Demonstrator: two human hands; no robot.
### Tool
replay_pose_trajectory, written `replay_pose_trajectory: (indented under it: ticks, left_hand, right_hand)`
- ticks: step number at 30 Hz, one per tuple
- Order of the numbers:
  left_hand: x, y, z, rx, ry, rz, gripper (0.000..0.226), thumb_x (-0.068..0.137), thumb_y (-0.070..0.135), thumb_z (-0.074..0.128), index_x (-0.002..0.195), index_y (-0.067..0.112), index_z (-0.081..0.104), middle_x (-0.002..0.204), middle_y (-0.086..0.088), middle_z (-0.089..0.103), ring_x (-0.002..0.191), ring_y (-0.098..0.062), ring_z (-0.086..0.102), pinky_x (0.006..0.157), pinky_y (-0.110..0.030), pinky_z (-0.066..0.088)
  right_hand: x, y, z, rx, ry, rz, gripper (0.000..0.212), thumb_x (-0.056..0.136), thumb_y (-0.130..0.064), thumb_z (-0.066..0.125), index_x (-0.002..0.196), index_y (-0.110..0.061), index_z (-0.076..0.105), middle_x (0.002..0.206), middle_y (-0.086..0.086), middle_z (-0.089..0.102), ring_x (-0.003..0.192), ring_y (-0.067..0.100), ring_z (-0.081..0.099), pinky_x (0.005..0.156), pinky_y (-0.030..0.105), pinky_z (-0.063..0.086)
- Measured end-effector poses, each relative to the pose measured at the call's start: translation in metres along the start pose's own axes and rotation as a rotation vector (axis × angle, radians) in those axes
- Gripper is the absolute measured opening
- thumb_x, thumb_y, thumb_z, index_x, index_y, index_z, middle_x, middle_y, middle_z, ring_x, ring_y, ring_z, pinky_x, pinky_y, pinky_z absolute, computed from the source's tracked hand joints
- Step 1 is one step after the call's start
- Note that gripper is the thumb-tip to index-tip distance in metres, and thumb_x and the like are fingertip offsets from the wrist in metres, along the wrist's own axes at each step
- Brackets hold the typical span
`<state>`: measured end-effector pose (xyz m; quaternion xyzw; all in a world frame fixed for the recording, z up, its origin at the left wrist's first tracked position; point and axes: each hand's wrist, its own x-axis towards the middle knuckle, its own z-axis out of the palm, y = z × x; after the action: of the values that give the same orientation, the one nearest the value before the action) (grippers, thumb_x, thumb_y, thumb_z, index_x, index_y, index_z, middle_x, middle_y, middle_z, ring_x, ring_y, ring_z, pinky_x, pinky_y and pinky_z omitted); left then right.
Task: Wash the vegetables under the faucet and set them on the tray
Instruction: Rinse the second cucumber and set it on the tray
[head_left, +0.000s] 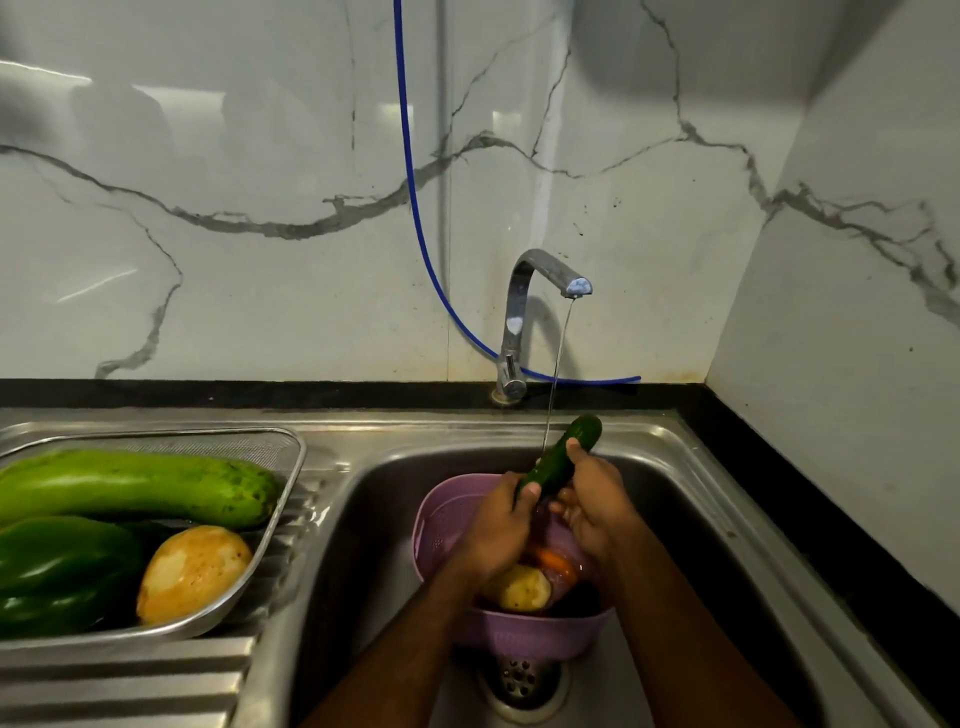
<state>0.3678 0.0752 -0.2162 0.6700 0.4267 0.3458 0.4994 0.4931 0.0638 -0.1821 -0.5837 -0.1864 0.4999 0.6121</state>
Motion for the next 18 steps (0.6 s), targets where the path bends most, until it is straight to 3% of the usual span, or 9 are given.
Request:
replay_pose_trajectory:
  ticks: [2,5,8,11,15,18]
  left_hand:
    - [0.002,0.007,0.003,-0.013,0.045,0.006,0.032,0.103,0.043,0.038,0.107,0.019,0.058,0.103,-0.007,0.068,0.099,-0.024,0.065,0.095,-0.050,0.050]
    - [0.006,0.007,0.004,-0.141,0.047,-0.079,0.049,0.094,0.061,0.033,0.111,0.026,0.063,0.107,-0.005,0.071,0.105,-0.021,0.067,0.100,-0.052,0.050]
    - [0.003,0.010,0.005,-0.209,0.024,-0.175,0.049,0.104,0.054,0.028,0.103,0.025,0.068,0.102,-0.004,0.075,0.103,-0.019,0.069,0.101,-0.048,0.051]
    - [0.003,0.013,0.003,-0.204,0.010,-0.153,0.051,0.106,0.048,0.024,0.100,0.022,0.068,0.099,-0.006,0.075,0.100,-0.019,0.071,0.099,-0.046,0.053]
    - [0.006,0.011,-0.003,-0.180,-0.008,-0.138,0.050,0.105,0.052,0.024,0.103,0.025,0.066,0.105,-0.010,0.074,0.103,-0.023,0.070,0.099,-0.048,0.053]
    - [0.004,0.008,-0.003,-0.106,-0.075,-0.093,0.039,0.107,0.045,0.029,0.115,0.027,0.062,0.113,-0.008,0.072,0.108,-0.020,0.068,0.099,-0.044,0.052]
  right_hand:
    - [0.003,0.000,-0.002,0.024,-0.040,-0.005,0.030,0.103,-0.031,0.061,0.128,-0.014,0.059,0.114,0.015,0.073,0.098,0.027,0.073,0.065,0.034,0.057]
    - [0.001,0.002,0.001,0.060,-0.120,-0.023,0.033,0.097,-0.018,0.068,0.129,-0.009,0.061,0.117,0.017,0.073,0.105,0.029,0.072,0.073,0.038,0.058]
    - [-0.002,0.008,0.007,0.026,-0.188,-0.008,0.033,0.094,-0.008,0.069,0.127,-0.008,0.062,0.113,0.018,0.074,0.106,0.033,0.072,0.090,0.049,0.060]
    - [-0.002,0.012,0.012,0.003,-0.204,-0.006,0.032,0.097,-0.009,0.065,0.128,-0.014,0.061,0.117,0.017,0.073,0.110,0.032,0.070,0.105,0.055,0.052]
    - [0.002,0.014,0.020,0.082,-0.190,-0.027,0.028,0.100,-0.009,0.061,0.128,-0.012,0.061,0.112,0.018,0.073,0.104,0.030,0.073,0.094,0.048,0.058]
    - [0.000,0.012,0.025,0.064,-0.128,-0.026,0.020,0.104,-0.023,0.060,0.122,-0.015,0.061,0.107,0.012,0.069,0.096,0.024,0.072,0.083,0.040,0.060]
